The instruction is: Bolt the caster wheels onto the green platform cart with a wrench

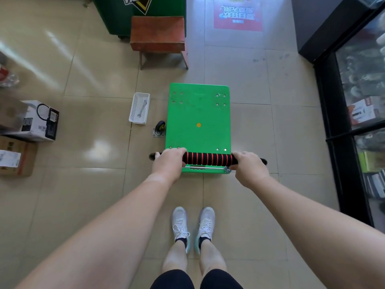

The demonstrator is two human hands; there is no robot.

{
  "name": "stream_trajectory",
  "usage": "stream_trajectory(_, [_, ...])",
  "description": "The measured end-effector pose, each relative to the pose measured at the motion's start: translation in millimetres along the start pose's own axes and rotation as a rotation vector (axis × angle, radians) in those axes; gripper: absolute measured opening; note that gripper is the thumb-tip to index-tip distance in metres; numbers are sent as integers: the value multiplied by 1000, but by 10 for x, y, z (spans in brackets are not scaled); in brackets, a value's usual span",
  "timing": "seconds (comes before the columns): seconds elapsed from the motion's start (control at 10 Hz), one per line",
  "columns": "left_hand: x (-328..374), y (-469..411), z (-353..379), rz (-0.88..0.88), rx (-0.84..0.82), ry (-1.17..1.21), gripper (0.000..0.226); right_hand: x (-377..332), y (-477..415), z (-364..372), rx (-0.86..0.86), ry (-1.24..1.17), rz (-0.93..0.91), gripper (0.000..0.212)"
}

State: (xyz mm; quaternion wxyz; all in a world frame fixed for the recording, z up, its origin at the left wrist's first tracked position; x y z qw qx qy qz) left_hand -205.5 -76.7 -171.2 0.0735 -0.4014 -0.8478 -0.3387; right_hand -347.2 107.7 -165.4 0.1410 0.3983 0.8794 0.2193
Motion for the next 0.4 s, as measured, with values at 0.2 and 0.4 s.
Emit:
stream_trajectory(0.2, [17,144,80,15,-81,8,34,-20,110,48,-36,6,7,25])
stream_trajectory(0.4, [-150,595,-24,33,171,88,67,151,520,-117,239,-232,18,54])
Point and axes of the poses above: each hand's wrist, its own y-axis away from the middle knuckle, its own z-axis out of the palm, x = y × z, the point moved 9 cm from there along -y, towards the middle knuckle, and after that the axes turned 8 degrees about y, right-handed, at the moved point
